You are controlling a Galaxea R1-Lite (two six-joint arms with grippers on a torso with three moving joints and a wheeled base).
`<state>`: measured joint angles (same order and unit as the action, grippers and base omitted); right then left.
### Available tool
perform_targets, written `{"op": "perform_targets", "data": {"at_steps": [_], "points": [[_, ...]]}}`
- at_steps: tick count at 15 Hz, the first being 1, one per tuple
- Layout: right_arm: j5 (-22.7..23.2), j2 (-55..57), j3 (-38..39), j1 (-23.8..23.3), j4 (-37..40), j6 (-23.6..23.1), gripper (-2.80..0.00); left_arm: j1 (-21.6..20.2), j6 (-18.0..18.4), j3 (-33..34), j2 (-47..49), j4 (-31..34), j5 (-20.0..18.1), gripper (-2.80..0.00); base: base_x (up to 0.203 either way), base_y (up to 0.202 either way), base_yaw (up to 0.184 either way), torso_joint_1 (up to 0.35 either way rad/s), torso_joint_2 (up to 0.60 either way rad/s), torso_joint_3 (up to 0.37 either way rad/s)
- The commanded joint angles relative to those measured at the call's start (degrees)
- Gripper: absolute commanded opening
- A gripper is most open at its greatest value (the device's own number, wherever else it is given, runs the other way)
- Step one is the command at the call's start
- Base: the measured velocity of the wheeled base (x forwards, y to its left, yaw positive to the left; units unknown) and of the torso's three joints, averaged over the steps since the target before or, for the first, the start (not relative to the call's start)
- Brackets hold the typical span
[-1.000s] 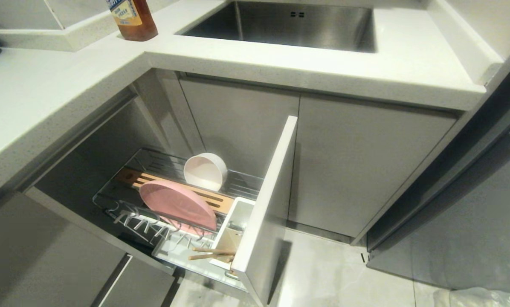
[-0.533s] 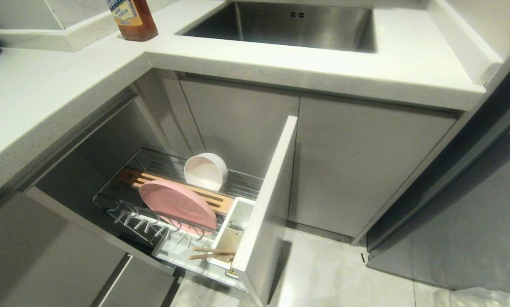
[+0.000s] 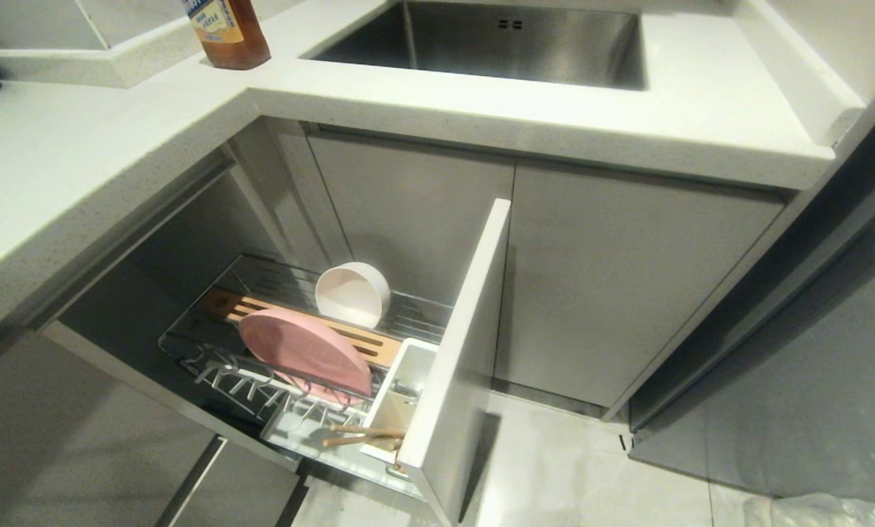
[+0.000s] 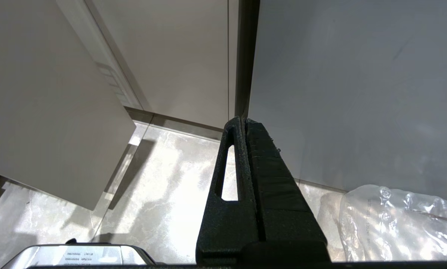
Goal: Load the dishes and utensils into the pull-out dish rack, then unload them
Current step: Take the plate out of the cupboard
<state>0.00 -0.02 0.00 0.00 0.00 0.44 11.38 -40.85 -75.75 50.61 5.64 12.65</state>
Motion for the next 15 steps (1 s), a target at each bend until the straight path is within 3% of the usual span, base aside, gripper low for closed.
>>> {"op": "perform_targets", "data": {"at_steps": [1,4,6,9,15], "points": [[0.0,0.02,0.0,0.0,0.0,0.0,-2.8,5.94,-2.67,-0.71,6.39,3.47,5.73,-2.8,0.0,0.0,0.0,0.0,0.0,0.0],[0.0,0.02,0.0,0.0,0.0,0.0,-2.8,16.83,-8.45,0.21,9.81,12.01,13.67,-2.8,0.0,0.0,0.0,0.0,0.0,0.0],[0.0,0.02,0.0,0.0,0.0,0.0,-2.8,21.58,-11.46,2.55,12.26,16.1,18.52,-2.8,0.0,0.0,0.0,0.0,0.0,0.0],[0.0,0.02,0.0,0.0,0.0,0.0,-2.8,27.18,-18.67,6.32,15.01,16.77,20.69,-2.8,0.0,0.0,0.0,0.0,0.0,0.0],[0.0,0.02,0.0,0.0,0.0,0.0,-2.8,28.52,-28.64,14.84,21.12,16.61,23.17,-2.8,0.0,0.0,0.0,0.0,0.0,0.0]]}}
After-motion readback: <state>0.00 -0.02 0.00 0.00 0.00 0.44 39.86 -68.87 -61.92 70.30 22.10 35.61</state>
